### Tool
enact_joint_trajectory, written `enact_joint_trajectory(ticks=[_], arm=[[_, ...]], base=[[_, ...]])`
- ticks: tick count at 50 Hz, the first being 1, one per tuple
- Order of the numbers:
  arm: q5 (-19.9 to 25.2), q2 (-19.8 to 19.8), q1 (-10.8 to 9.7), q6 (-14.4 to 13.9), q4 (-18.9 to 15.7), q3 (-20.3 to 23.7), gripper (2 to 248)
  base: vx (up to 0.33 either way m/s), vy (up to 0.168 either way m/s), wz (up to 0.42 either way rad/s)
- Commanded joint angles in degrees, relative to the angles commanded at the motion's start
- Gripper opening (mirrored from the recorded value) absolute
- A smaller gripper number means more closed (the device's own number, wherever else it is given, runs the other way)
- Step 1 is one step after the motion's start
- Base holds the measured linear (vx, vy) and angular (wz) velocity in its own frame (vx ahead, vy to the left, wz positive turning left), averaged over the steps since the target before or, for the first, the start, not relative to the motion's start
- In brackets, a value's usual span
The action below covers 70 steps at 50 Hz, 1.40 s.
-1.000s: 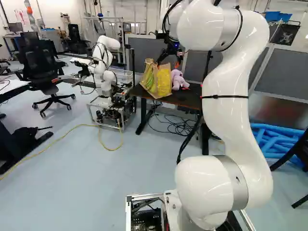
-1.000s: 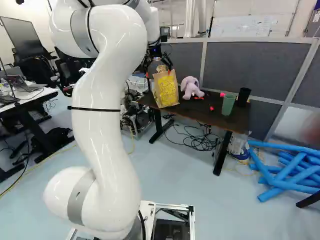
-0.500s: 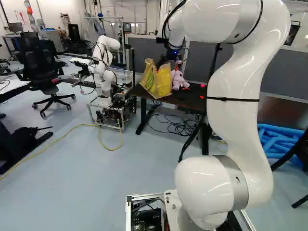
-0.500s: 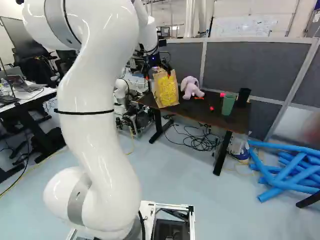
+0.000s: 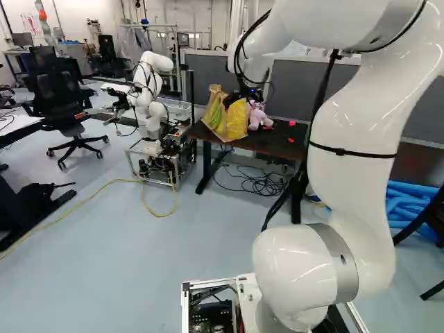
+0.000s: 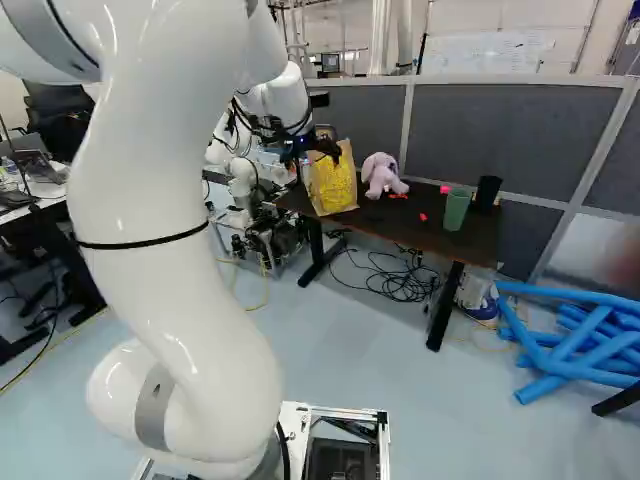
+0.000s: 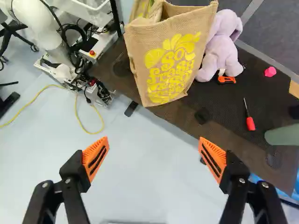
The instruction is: Pick up the bag on the ground and place it on the table
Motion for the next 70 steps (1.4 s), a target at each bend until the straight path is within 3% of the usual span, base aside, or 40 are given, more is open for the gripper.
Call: enact_joint_trajectory(ticks=[40,70], arm=[[30.8,14.0,1.1,4.4,-0.8,30.1,247],[47.8,21.7,1.7,6.7,-1.3,46.6,247]], base=[[0.0,0.0,0.0],[0.0,0.0,0.0]])
